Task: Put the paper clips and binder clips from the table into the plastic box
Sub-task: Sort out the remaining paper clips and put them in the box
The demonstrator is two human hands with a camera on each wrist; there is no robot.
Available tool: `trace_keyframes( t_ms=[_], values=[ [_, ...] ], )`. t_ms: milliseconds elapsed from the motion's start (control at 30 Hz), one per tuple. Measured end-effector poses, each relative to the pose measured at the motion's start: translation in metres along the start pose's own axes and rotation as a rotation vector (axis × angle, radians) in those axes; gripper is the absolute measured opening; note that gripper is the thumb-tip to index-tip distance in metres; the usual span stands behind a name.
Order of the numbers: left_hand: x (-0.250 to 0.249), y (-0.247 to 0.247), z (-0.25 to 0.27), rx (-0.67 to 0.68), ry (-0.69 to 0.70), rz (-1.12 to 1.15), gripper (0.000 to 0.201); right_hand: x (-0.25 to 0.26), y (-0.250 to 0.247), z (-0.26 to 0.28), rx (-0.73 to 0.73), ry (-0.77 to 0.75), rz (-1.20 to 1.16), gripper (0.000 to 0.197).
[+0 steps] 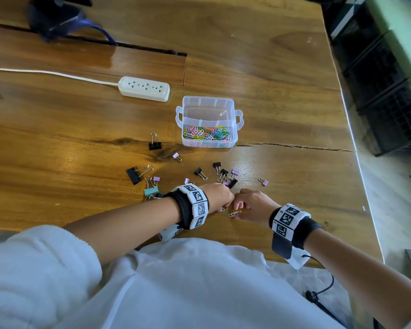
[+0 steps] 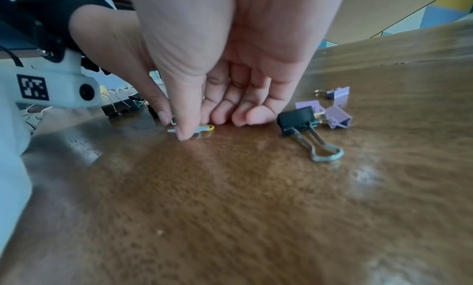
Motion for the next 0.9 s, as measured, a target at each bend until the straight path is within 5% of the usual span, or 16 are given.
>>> trace_keyframes(
  t_ms=[233,433,900],
  values=[
    [0.004,-0.002,-0.002,-0.034,0.028,-0.294,0.023,0.010,0.002,0.003,0.050,-0.150,0.232,0.018],
    [0.021,-0.004,0.005,-0.014,-0.040,-0.365,0.023,0.013,0.008,-0.002,0.099,-0.214,0.500,0.035],
    [0.046,-0.012,0.013,-0.058,-0.169,-0.332,0.026,0.015,-0.006,-0.019,0.076,0.004,0.349,0.023]
  ],
)
Point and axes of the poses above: each hand's wrist, its own z-axis away from the middle knuckle, its own y-axis out of the palm, x = y × z, the point moved 3 cm from there along -z, towards the middle knuckle, and after that the axes turned 15 degrees about -z, right-handed, at the moved point
